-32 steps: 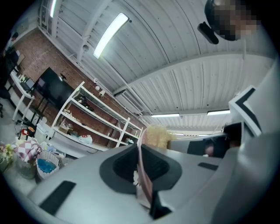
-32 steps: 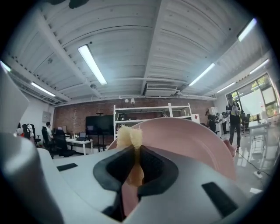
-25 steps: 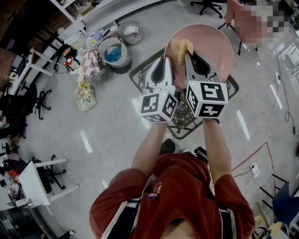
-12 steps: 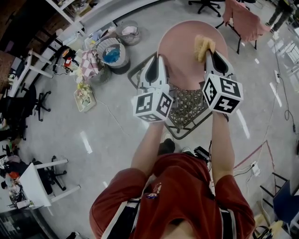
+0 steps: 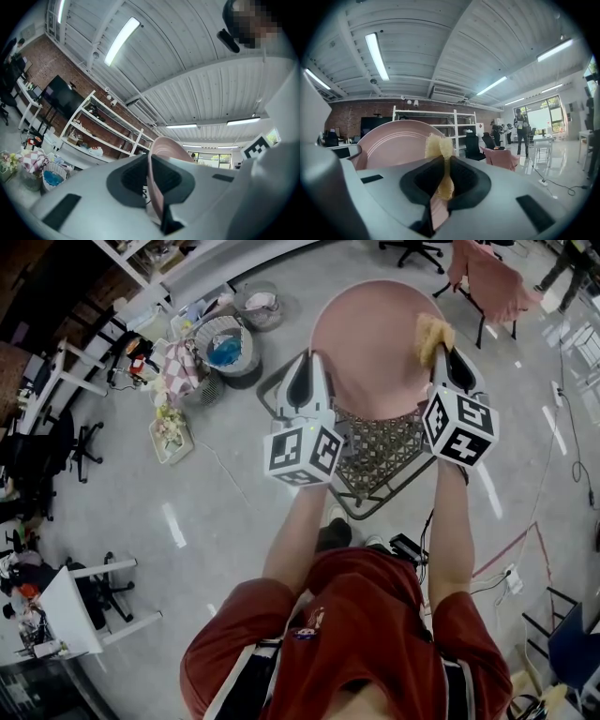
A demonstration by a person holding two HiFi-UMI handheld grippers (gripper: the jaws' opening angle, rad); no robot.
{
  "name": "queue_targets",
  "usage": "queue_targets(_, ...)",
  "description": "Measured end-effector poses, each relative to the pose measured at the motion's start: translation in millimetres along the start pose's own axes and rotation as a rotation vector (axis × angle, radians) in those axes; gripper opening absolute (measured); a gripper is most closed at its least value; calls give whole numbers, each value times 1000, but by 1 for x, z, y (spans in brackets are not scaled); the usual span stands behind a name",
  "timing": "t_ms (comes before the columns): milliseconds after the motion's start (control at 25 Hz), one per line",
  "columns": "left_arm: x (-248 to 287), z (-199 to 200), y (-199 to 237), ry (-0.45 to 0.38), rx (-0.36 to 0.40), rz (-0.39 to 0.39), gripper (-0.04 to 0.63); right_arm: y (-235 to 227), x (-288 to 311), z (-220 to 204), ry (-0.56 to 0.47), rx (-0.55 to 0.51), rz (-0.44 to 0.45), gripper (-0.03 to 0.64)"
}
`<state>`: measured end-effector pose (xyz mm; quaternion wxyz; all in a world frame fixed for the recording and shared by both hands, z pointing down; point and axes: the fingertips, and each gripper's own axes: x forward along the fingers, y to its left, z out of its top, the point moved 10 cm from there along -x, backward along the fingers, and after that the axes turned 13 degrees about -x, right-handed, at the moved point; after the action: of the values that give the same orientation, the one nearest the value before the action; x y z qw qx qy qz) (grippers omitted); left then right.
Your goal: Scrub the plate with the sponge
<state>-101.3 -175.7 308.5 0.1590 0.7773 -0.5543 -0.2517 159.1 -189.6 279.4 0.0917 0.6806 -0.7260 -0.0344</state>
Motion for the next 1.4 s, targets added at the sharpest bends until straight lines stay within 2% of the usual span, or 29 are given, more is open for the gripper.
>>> queue_targets(360,0,1,0,-6,5,11,23,-4,0,-2,4,6,-4,44)
queue_targets(480,1,0,-1,-3,4,10,23,7,-7,11,-40,-47,20,44)
queue_targets(560,2,1,-1,-1,1,9,23,24,-12,23,-77,-98,57,44)
queue_targets(680,4,-2,-5,1,1,1,23,49,-17,32,-109,-79,165,44)
queue_targets(800,6,-2,-9,1,7,-7,23,72,-18,33,-108,-64,270,44)
queue_targets(1000,6,-1,-8,2,10,-7,23,95,-15,32,-87,-66,380,44)
queue_targets(1160,4,-5,-11,1,8,-12,23,97,-12,27,-58,-30,428,44)
queue_targets(1400,3,-5,-12,0,5,-18,24,99,-9,22,-38,-33,416,44)
